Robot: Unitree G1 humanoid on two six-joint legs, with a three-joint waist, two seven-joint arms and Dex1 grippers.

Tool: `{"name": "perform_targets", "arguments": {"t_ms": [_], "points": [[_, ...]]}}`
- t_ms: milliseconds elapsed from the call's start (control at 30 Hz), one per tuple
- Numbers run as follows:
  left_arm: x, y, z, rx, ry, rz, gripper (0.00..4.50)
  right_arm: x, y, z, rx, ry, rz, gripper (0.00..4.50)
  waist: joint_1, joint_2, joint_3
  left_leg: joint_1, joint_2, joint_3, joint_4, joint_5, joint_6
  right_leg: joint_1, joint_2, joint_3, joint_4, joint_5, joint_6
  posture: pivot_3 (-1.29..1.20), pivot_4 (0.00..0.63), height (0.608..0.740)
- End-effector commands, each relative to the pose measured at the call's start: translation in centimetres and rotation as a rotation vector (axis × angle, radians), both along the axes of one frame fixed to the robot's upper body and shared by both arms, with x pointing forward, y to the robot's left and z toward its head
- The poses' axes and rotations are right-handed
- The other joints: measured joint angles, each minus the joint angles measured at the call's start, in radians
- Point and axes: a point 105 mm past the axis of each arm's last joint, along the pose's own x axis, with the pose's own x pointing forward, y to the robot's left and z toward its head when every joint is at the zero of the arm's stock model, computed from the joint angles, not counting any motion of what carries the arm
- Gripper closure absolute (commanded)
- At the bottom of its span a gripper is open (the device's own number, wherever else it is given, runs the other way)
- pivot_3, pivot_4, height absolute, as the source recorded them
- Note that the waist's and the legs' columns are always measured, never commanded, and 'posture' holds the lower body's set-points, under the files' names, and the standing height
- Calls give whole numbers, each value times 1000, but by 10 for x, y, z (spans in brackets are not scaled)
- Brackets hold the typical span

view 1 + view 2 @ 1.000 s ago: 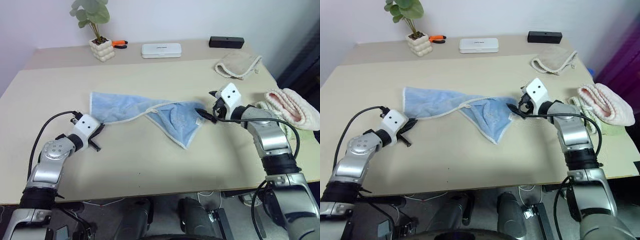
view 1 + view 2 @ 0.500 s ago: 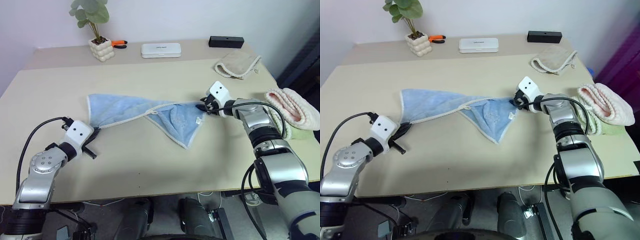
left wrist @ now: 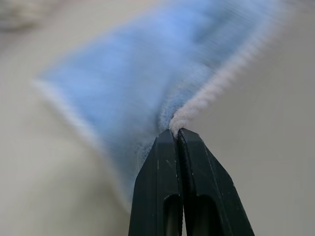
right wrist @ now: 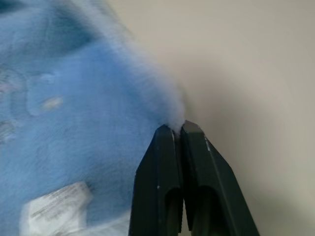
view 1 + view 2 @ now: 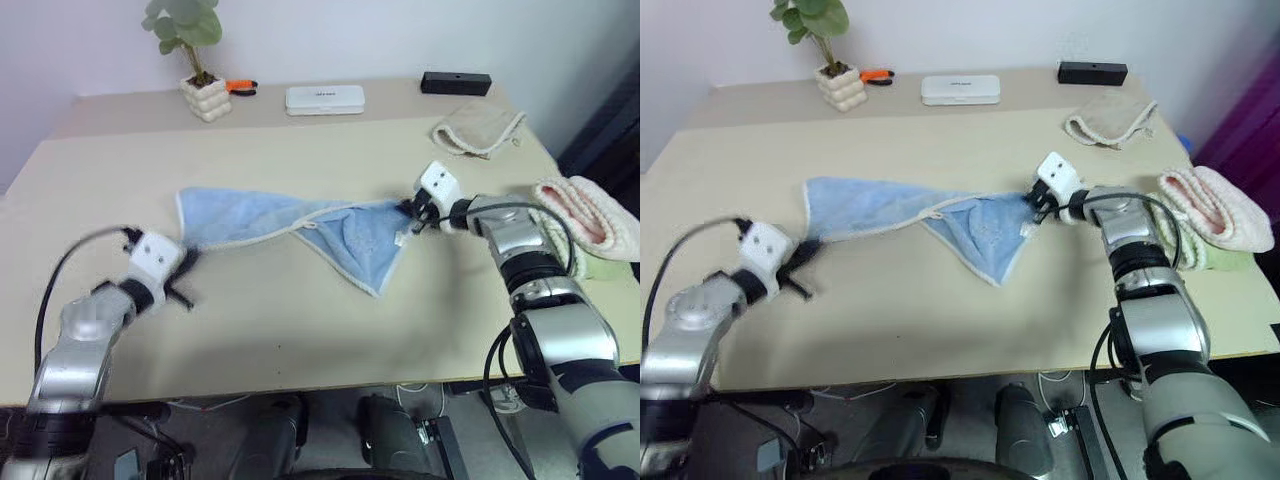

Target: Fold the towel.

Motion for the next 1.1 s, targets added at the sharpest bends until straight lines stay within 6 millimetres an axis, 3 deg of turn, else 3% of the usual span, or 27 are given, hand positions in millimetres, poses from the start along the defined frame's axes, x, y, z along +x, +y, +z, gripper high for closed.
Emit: {"name": "perform_targets", "arguments": {"t_ms": [33,100,167,267,333,433,567,733,833,933,1000,1100], "points": [[13,30,95,-36,-332,132,4500,0,-10,120,34,-400,-74,4470,-10,-2,0,-7,0,-1,1,3,-3,-6,1,0,0,4,0,0,150,740],[15,41,131,-57,-435,167,4500,-5,-8,148,62,-483,-69,4470,-17,-3,-3,-6,0,2,-1,5,-5,-6,0,1,-3,5,1,0,150,740],[11,48,151,-49,-488,167,4500,-12,-5,166,66,-544,-41,4470,-31,-4,-4,-5,1,6,-3,3,-2,-6,0,1,-5,5,2,0,150,740],[3,46,152,22,-476,103,4500,-23,7,168,58,-560,79,4470,-50,-4,-3,-4,1,12,-3,0,3,-6,-3,1,-5,5,3,0,150,740],[-5,44,141,58,-436,54,4500,-34,17,157,34,-529,192,4470,-62,-4,-3,-4,1,14,-1,-1,4,-6,-4,1,-5,5,4,0,150,740],[-30,47,106,49,-309,-11,4500,-55,23,114,-19,-358,349,4470,-68,-3,-3,-4,1,14,0,-1,4,-7,-3,2,-5,5,4,0,150,740],[-70,32,57,43,-89,-122,4500,-87,16,51,-72,-83,448,4470,-63,-3,-2,-5,3,14,0,-4,8,-8,-3,4,-4,5,3,0,150,740],[-127,16,4,-3,245,-233,4500,-126,-2,-1,-116,195,492,4470,-39,-3,-2,-2,3,17,1,-6,11,-6,-4,8,-3,5,3,0,150,740],[-153,11,-17,-12,391,-270,4500,-146,-6,-14,-108,302,529,4470,-31,-3,-2,1,5,19,0,-6,11,-3,-4,8,-4,3,0,0,150,740],[-166,15,-25,-27,472,-261,4500,-150,-11,-16,-101,331,521,4470,-20,-3,-2,3,7,21,1,-6,11,-1,-3,8,-7,3,-1,0,150,740],[-167,18,-27,-16,486,-251,4500,-148,-12,-16,-102,323,511,4470,-13,-3,-2,4,9,23,1,-7,11,1,-3,8,-8,3,-2,0,150,740],[-144,25,-24,11,415,-212,4500,-130,-8,-13,-100,252,466,4470,-6,-3,-2,4,10,24,0,-7,12,3,-3,8,-12,3,-3,0,150,740]]}}
